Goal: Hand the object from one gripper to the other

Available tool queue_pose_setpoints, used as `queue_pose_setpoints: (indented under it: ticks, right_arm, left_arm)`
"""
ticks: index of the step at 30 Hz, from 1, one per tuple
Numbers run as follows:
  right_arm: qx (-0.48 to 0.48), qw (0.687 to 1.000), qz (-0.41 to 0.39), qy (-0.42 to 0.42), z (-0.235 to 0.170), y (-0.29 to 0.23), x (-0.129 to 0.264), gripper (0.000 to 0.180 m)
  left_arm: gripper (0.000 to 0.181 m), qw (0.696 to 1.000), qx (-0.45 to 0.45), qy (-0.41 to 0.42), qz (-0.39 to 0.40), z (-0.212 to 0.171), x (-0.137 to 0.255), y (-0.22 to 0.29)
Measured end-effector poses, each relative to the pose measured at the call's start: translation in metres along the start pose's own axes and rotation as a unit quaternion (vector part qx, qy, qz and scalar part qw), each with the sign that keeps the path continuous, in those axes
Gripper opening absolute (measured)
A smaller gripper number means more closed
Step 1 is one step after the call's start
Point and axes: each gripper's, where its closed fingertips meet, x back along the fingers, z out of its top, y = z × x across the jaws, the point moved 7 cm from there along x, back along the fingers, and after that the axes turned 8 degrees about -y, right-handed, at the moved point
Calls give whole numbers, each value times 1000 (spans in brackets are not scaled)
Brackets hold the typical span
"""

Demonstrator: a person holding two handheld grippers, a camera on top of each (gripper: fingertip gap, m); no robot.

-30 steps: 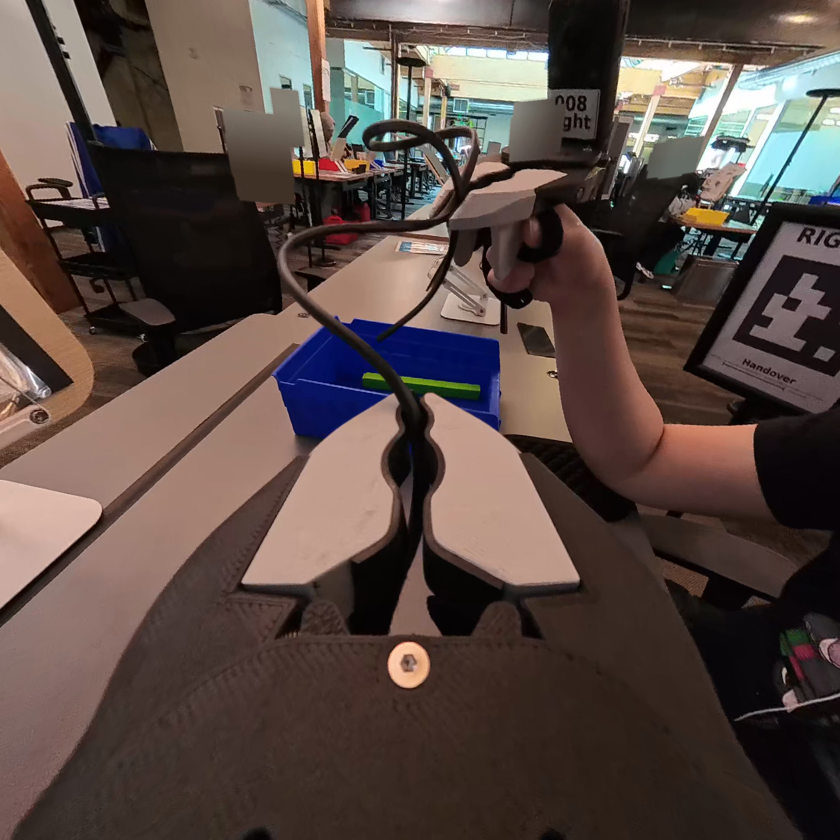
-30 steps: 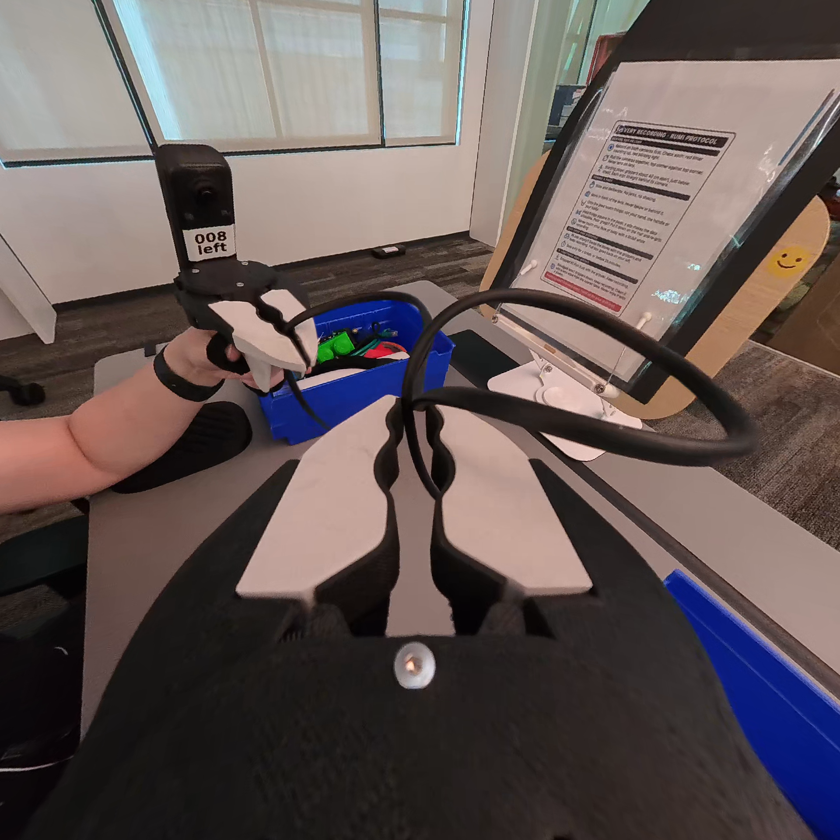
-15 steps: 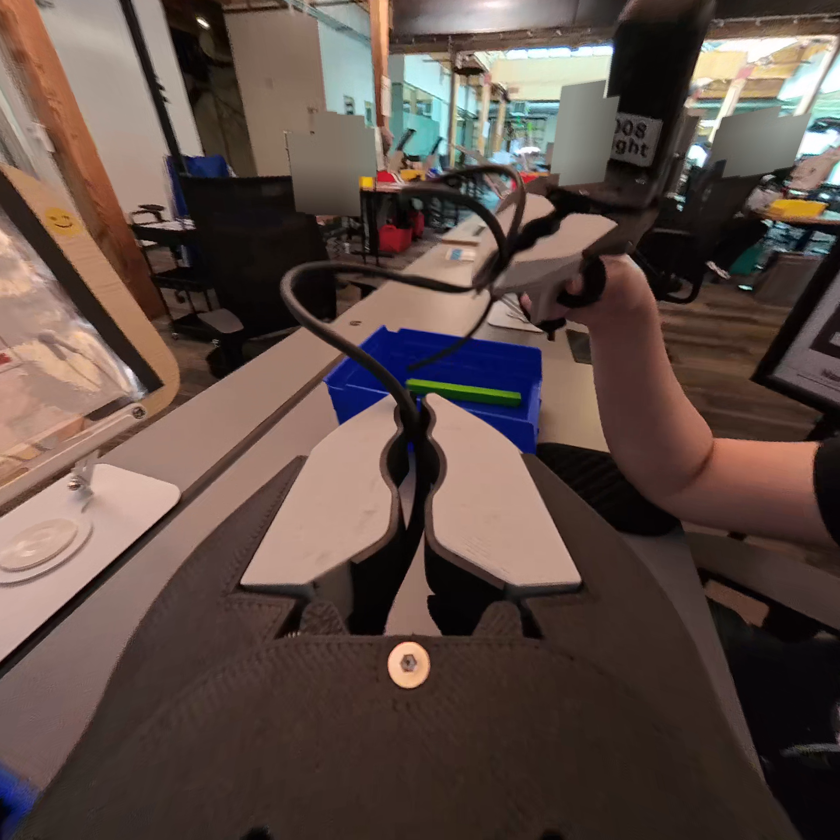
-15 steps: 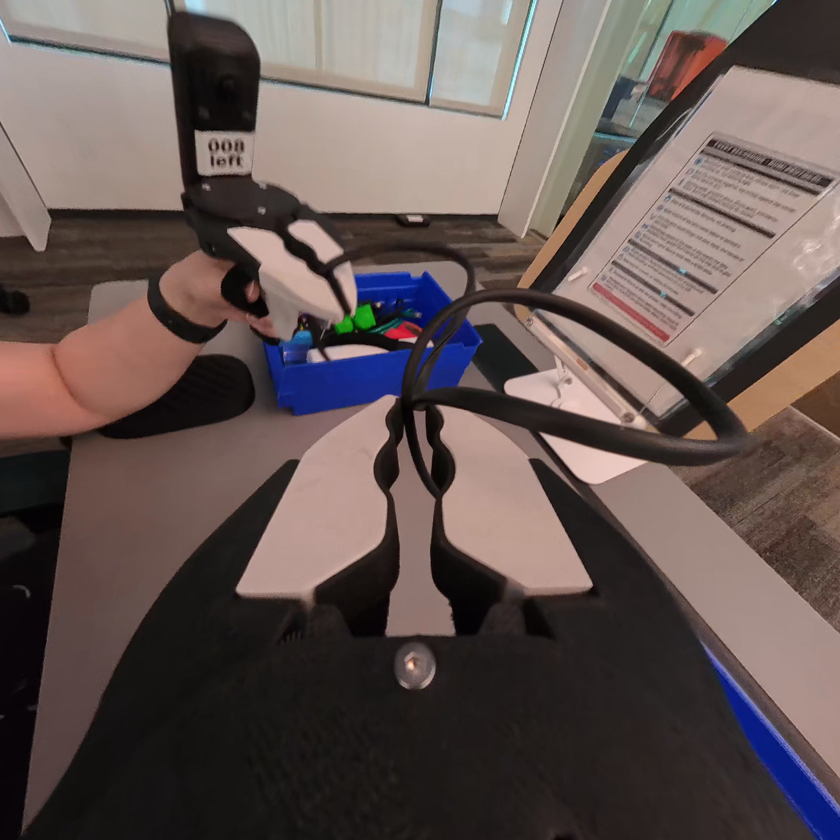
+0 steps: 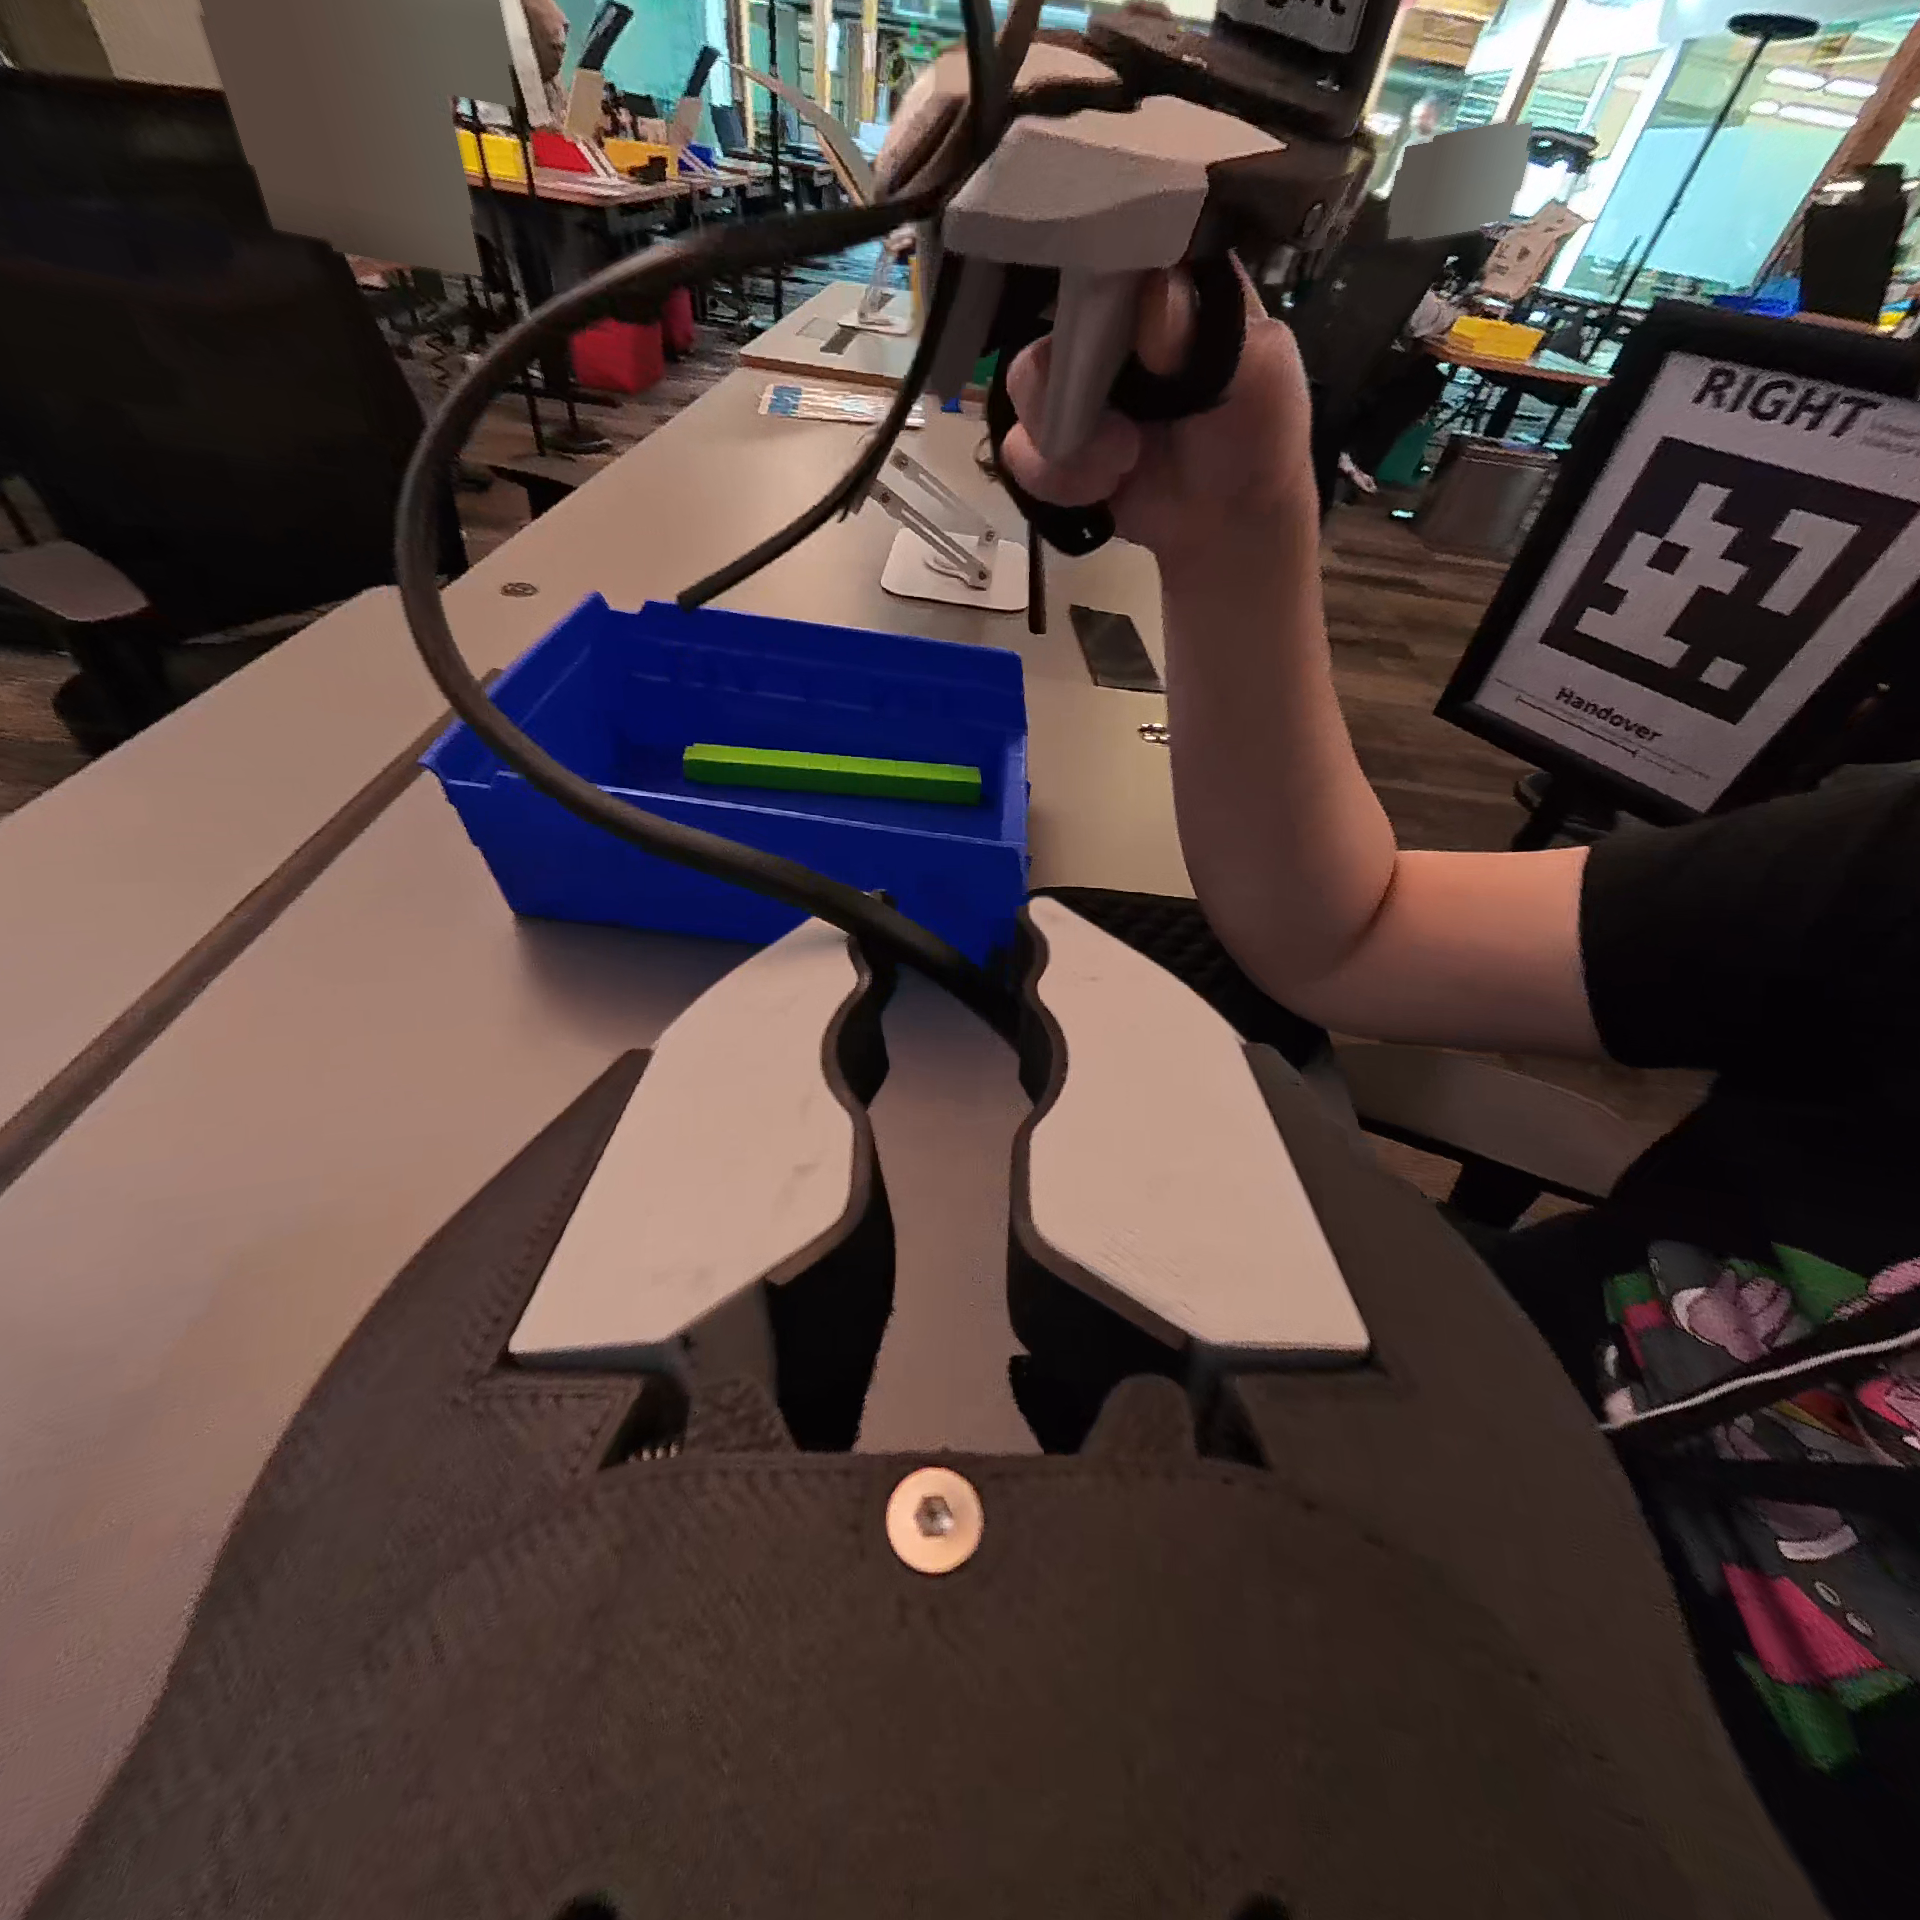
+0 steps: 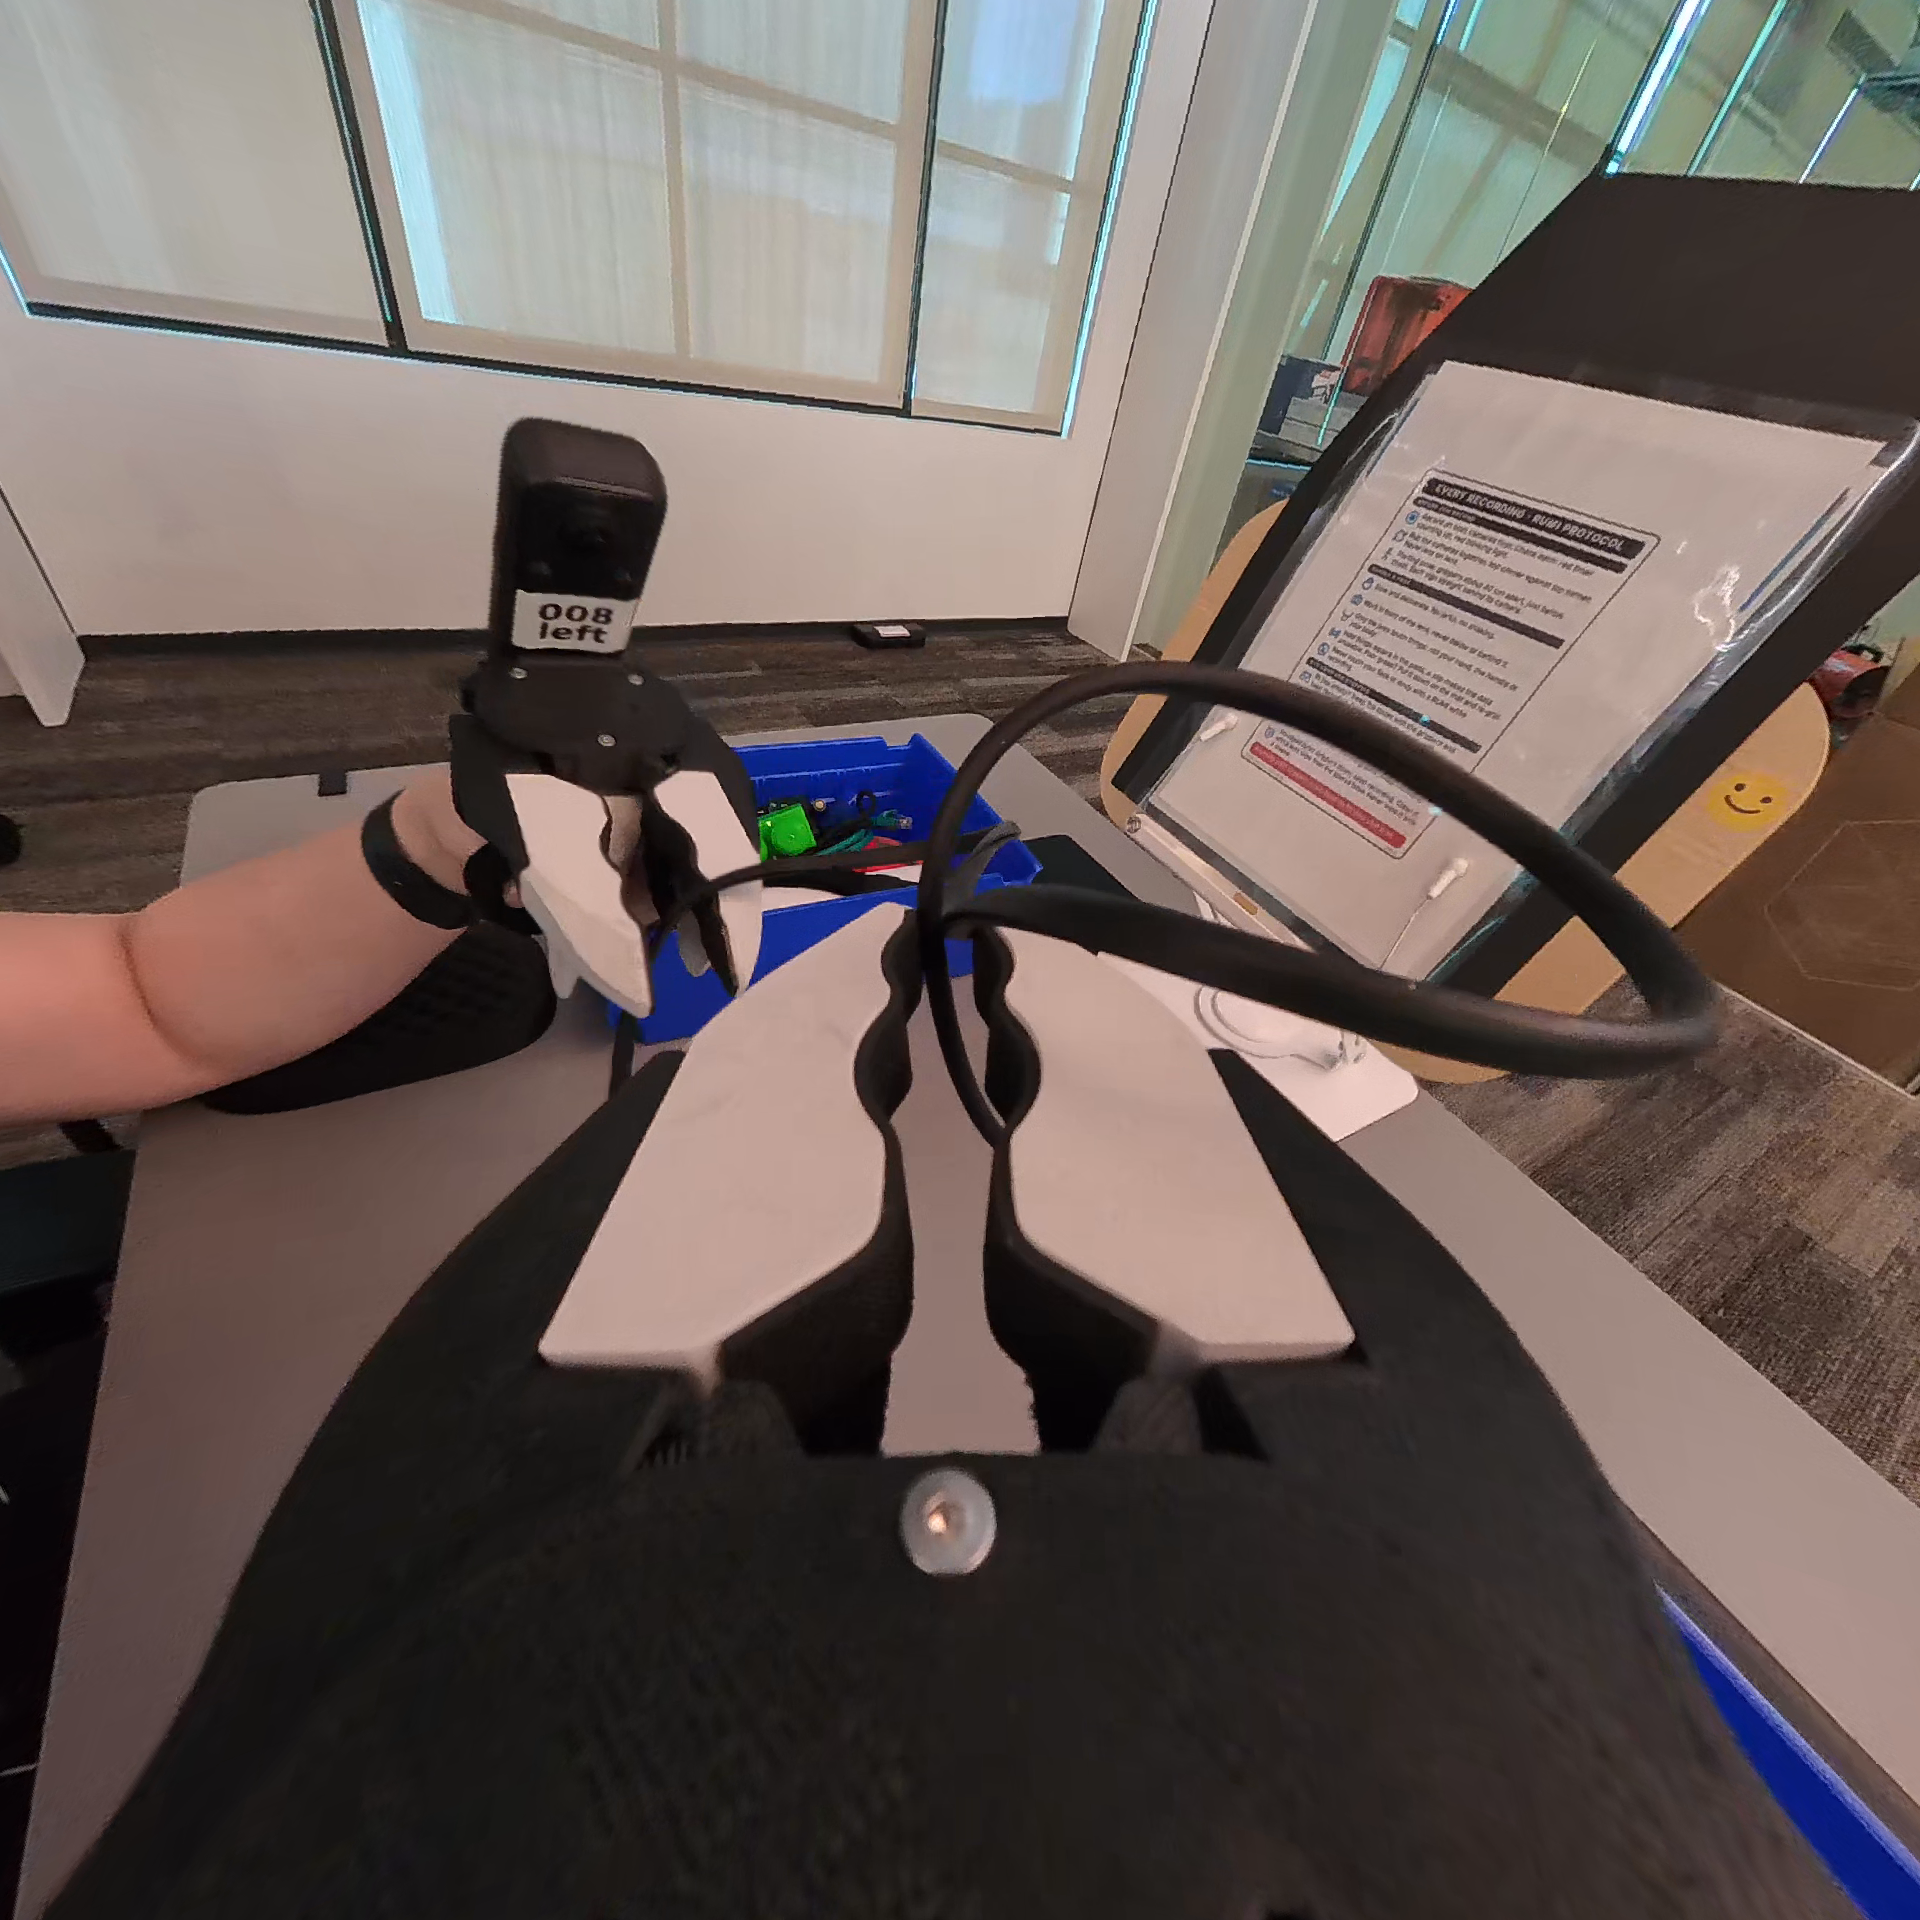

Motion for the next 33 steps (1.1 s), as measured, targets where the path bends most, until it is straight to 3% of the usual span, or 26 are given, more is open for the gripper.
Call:
queue_pose_setpoints:
  ticks: [3,18,25,28,33]
  right_arm:
    - [3,1000,-3,3,1,0,5,10]
    - [88,995,21,52,18,-29,22,10]
    - [117,990,23,80,27,-45,30,10]
    - [120,990,25,75,26,-46,29,10]
    - [118,991,30,57,23,-46,20,10]
  left_arm:
    - [28,1000,5,0,-17,0,0,1]
    - [26,995,71,34,-55,0,6,-11]
    - [19,990,107,64,-65,0,12,-23]
    - [5,992,91,63,-61,-1,11,-23]
    - [40,998,39,36,-28,-5,-1,-17]
